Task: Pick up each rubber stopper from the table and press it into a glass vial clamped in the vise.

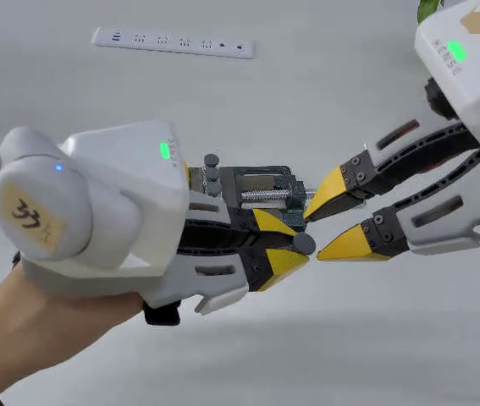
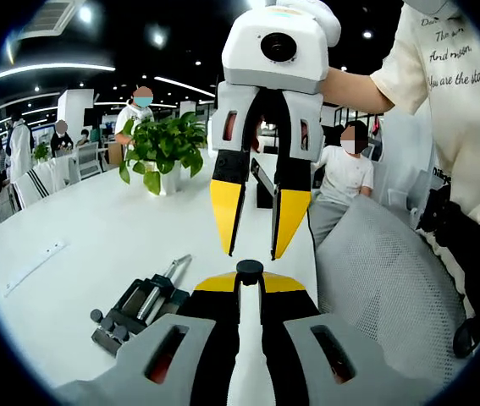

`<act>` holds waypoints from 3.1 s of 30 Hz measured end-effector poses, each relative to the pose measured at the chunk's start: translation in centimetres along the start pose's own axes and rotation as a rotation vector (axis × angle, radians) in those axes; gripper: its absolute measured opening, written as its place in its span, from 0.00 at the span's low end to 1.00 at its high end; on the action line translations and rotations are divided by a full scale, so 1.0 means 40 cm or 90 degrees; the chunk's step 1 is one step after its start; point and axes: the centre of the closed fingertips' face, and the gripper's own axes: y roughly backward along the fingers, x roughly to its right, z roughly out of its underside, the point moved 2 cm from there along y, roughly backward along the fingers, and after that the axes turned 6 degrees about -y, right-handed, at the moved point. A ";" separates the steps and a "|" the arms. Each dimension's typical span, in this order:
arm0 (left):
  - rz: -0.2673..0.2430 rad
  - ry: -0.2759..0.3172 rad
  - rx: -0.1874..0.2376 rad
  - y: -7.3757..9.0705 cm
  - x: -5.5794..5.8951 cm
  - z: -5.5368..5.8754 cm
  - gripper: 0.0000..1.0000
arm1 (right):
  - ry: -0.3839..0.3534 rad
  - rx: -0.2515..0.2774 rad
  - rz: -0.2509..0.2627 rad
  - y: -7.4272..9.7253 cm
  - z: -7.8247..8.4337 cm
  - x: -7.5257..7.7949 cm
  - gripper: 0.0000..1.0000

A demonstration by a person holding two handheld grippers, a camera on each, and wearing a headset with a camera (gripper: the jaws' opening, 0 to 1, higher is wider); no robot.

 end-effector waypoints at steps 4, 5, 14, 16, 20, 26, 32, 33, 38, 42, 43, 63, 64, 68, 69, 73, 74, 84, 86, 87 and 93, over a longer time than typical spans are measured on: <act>0.004 0.000 -0.001 -0.003 0.000 -0.001 0.05 | 0.017 -0.010 0.001 -0.002 -0.003 -0.001 0.11; 0.004 0.000 0.000 -0.003 0.000 -0.002 0.05 | 0.016 -0.012 -0.002 -0.002 -0.003 -0.002 0.11; 0.006 0.000 0.001 -0.006 0.000 -0.007 0.05 | 0.037 -0.034 -0.003 -0.001 0.006 -0.001 0.09; 0.008 0.001 0.003 -0.008 0.002 -0.009 0.05 | 0.039 -0.035 -0.005 -0.002 0.004 -0.001 0.09; 0.009 0.000 0.001 -0.010 0.002 -0.009 0.05 | 0.044 -0.042 -0.007 -0.004 0.005 -0.004 0.08; 0.010 0.000 0.000 -0.012 0.000 -0.009 0.05 | 0.047 -0.047 -0.009 -0.004 0.006 -0.002 0.07; 0.019 0.005 -0.009 -0.019 0.003 -0.008 0.04 | 0.061 -0.068 -0.014 -0.006 0.011 -0.003 0.08; 0.021 0.005 -0.011 -0.020 0.005 -0.008 0.04 | 0.062 -0.071 -0.017 -0.007 0.011 -0.003 0.08; 0.025 0.003 -0.016 -0.023 0.004 -0.007 0.04 | 0.052 -0.082 -0.019 -0.009 0.015 0.002 0.07; 0.035 0.005 -0.025 -0.026 0.013 -0.004 0.04 | 0.033 -0.090 -0.034 -0.012 0.018 -0.005 0.07; 0.038 0.006 -0.025 -0.027 0.015 -0.003 0.04 | 0.032 -0.092 -0.038 -0.012 0.019 -0.007 0.07; 0.026 -0.009 -0.027 -0.023 0.016 0.016 0.17 | 0.014 -0.103 -0.043 -0.013 0.028 0.001 0.06; 0.026 -0.006 -0.027 -0.022 0.016 0.018 0.17 | 0.013 -0.104 -0.045 -0.013 0.029 0.001 0.06; -0.002 0.000 -0.029 -0.017 0.000 0.038 0.34 | 0.015 -0.103 -0.042 -0.014 0.029 0.007 0.06; -0.011 0.010 -0.028 -0.016 -0.005 0.043 0.40 | 0.015 -0.103 -0.043 -0.014 0.029 0.008 0.06; -0.042 0.038 -0.037 -0.001 -0.024 0.073 0.56 | 0.028 -0.108 -0.049 -0.016 0.031 0.011 0.06; -0.048 0.040 -0.042 0.003 -0.027 0.080 0.58 | 0.033 -0.111 -0.047 -0.019 0.033 0.015 0.06; -0.111 0.082 -0.083 0.042 -0.071 0.137 0.84 | 0.085 -0.103 -0.044 -0.038 0.013 0.071 0.06; -0.118 0.087 -0.080 0.049 -0.078 0.138 0.87 | 0.092 -0.104 -0.050 -0.042 0.009 0.079 0.06; -0.123 0.092 -0.081 0.051 -0.082 0.141 0.89 | 0.101 -0.105 -0.049 -0.044 0.006 0.083 0.06; -0.150 0.119 -0.088 0.072 -0.105 0.166 0.99 | 0.182 -0.120 -0.047 -0.063 -0.002 0.131 0.06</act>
